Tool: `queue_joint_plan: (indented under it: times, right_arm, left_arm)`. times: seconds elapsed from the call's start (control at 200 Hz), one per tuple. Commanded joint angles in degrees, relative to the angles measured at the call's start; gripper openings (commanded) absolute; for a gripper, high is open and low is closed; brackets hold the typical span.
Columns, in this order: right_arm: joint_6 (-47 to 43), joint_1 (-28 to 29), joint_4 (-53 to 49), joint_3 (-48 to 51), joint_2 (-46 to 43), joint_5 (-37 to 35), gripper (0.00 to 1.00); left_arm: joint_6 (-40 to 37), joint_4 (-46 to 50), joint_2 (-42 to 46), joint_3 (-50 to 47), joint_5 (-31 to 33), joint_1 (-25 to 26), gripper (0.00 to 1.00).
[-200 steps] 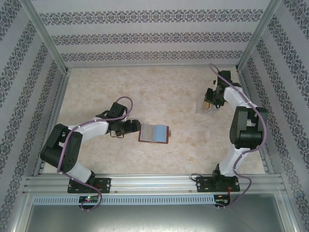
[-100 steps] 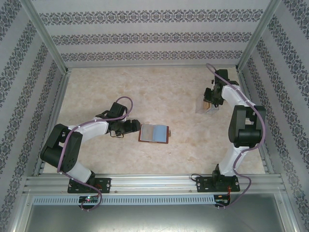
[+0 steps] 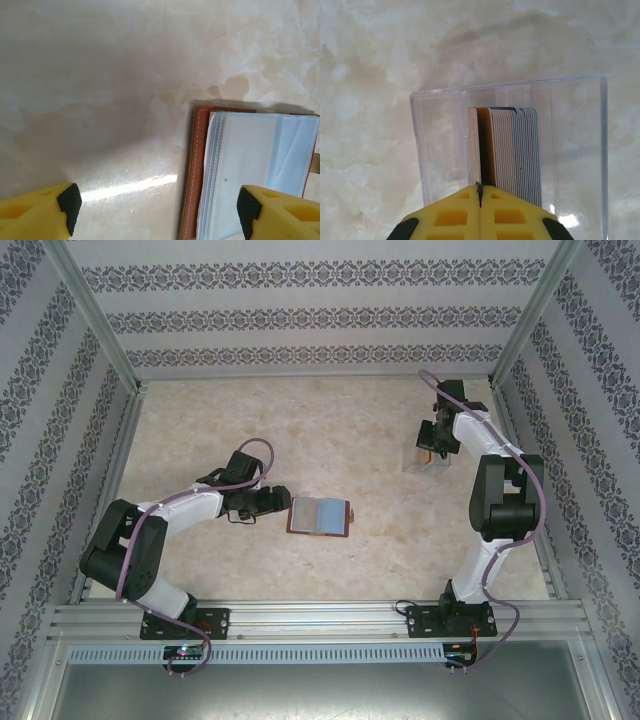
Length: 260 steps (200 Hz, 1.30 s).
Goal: Put the credit cards into the card holder
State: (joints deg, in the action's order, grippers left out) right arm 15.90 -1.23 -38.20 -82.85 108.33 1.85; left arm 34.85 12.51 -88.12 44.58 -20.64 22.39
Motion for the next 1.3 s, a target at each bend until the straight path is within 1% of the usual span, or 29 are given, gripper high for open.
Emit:
queue_joint_plan:
  times: [0.0,0.125,0.225,0.33,0.4,0.465,0.555,0.6,0.655,0.739,0.824,0.894,0.974,1.049,1.164,1.239,1.294]
  right_arm:
    - [-1.3,0.8,-4.1,-2.1,-1.1,-0.4,0.0]
    - [-0.7,1.0,-4.5,-1.9,-5.3,-1.0,0.0]
    - [0.5,1.7,-3.2,1.4,-10.3,-3.2,0.0]
    - [1.7,3.0,-1.1,5.7,-16.0,-3.3,0.0]
    - [2.2,4.2,-0.1,8.4,-19.3,-3.6,0.0]
    - [3.3,4.7,1.2,11.6,-22.5,0.5,0.0]
    - [5.9,5.4,3.0,16.0,-26.9,9.7,0.0]
    - [7.9,6.4,4.3,18.7,-29.0,13.0,0.0]
    - [10.0,8.6,6.4,22.0,-31.4,16.6,0.0]
    - [13.0,13.7,8.9,26.2,-33.9,19.3,0.0]
    - [16.9,18.9,12.7,30.4,-34.9,21.0,0.0]
    - [22.5,23.1,18.9,34.6,-35.0,22.2,0.0]
    - [27.9,27.0,25.6,37.9,-33.7,23.5,0.0]
    - [29.7,30.1,30.5,39.3,-31.5,23.9,0.0]
    - [33.6,33.4,37.7,41.4,-28.1,23.4,0.0]
    - [34.2,34.2,38.2,41.2,-26.8,23.3,0.0]
    - [34.1,34.6,38.6,41.6,-26.3,21.9,0.0]
  left_arm:
    - [-0.8,1.6,1.4,-0.7,1.0,-0.3,0.84]
    - [-0.5,0.5,1.5,-1.1,0.7,-0.3,0.84]
    - [-0.7,0.8,1.6,-0.7,0.5,-0.3,0.84]
    - [-0.5,-0.5,1.8,-1.5,-0.4,-0.3,0.84]
    - [-1.2,0.2,1.0,-0.7,-0.9,-0.3,0.84]
    - [-1.5,1.2,0.7,-0.3,-1.2,-0.3,0.84]
    - [-1.0,0.4,1.4,-1.6,-3.2,-0.3,0.84]
    - [-1.0,0.3,1.5,-2.0,-4.4,-0.3,0.84]
    - [-1.2,1.0,1.6,-2.1,-5.6,-0.3,0.84]
    - [-1.7,1.8,1.7,-2.0,-5.7,0.0,0.83]
    - [-2.9,2.6,1.1,-1.3,-4.7,0.7,0.83]
    - [-4.0,4.0,0.0,0.0,-5.4,1.1,0.82]
    - [-4.6,4.8,-0.5,0.8,-5.4,1.3,0.82]
    - [-4.6,4.2,-1.2,0.8,-5.8,1.4,0.82]
    - [-4.3,3.5,-2.7,1.4,-7.0,1.9,0.8]
    - [-4.2,3.3,-3.3,1.6,-7.1,2.3,0.79]
    - [-4.3,3.3,-3.9,1.9,-7.0,2.5,0.77]
